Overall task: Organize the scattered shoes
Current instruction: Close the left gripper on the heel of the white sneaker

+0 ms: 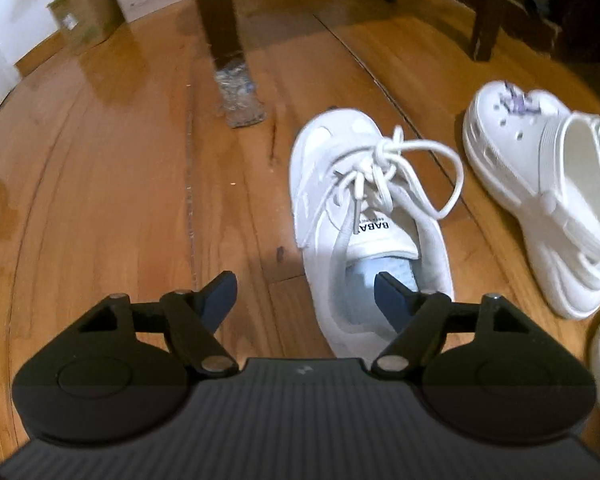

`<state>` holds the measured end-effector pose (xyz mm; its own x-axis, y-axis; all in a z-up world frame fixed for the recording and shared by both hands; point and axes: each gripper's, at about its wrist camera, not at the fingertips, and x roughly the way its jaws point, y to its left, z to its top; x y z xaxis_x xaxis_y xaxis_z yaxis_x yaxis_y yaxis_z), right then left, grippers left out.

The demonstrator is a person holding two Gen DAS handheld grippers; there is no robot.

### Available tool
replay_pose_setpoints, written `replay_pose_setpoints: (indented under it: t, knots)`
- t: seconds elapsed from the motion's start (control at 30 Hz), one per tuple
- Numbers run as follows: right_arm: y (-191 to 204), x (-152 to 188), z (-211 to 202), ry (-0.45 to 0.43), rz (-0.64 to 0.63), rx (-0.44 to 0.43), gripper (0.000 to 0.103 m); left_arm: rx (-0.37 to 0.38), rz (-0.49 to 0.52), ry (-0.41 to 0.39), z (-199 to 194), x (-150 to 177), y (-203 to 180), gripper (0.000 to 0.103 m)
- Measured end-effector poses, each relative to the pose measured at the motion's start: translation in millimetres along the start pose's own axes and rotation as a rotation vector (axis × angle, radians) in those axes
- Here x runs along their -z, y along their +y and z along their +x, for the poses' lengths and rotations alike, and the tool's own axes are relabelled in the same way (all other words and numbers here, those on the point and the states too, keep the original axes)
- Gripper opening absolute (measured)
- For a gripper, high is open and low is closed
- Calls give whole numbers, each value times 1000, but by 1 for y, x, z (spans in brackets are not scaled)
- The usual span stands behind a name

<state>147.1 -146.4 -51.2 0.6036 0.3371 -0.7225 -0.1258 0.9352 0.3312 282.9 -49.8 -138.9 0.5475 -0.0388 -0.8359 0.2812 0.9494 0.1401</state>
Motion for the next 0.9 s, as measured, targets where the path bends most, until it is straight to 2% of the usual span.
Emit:
replay_pose_setpoints:
  t: [0.13,0.2,0.23,0.27,0.3,0.33,0.43,0.5,0.53,0.57,0.6,0.63,0.67,0.73,0.8,0.9]
  knots:
    - [12,-13,22,5,7,-35,96,-9,21,26,26,-3,-6,76]
    - [13,-19,30,-2,20,-31,96,31,14,41,36,-4,-7,75]
    - [14,-20,34,-3,15,-15,96,69,4,59,41,-4,-6,68]
    - [14,-21,36,-3,-3,9,96,105,-15,69,44,-5,-4,55]
    - [14,-21,39,-2,-21,34,96,122,-36,73,46,-5,-2,54]
    - [15,-22,42,-2,-38,58,96,133,-51,75,47,-6,0,51]
    - [11,-19,46,22,-36,99,96,125,-75,46,46,-5,8,26]
    - [11,-14,46,29,-25,94,96,144,-97,37,47,-3,15,31]
    - [11,-12,46,31,-19,91,96,156,-116,43,49,-2,20,40]
    - [12,-10,46,34,-13,89,96,168,-135,50,51,-1,25,43]
    - [13,-8,45,36,-12,87,96,187,-163,57,52,0,30,41]
    - [15,-6,45,38,-11,86,97,211,-192,60,52,1,34,25]
    - [17,-5,45,41,-13,85,97,205,-181,51,49,2,31,22]
    - [19,-1,43,47,-18,84,97,185,-149,33,44,3,24,20]
    - [20,3,41,51,-24,84,97,134,-71,4,39,6,10,18]
    - [20,7,39,57,-27,87,97,119,-34,-31,29,12,0,18]
